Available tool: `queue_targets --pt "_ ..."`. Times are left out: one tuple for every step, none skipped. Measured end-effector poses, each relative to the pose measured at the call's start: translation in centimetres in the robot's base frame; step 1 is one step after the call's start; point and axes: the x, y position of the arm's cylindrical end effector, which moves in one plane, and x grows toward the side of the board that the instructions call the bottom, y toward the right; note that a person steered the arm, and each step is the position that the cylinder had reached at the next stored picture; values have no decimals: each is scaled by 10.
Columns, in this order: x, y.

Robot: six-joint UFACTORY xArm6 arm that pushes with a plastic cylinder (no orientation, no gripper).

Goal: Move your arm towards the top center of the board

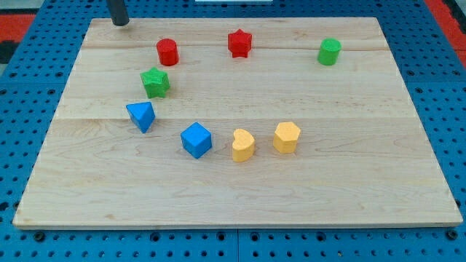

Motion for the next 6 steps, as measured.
queue_targets --pt "2 4" --pt "7 42" --pt "-3 113" --pt "-1 166" --pt "17 230" --pt "19 324"
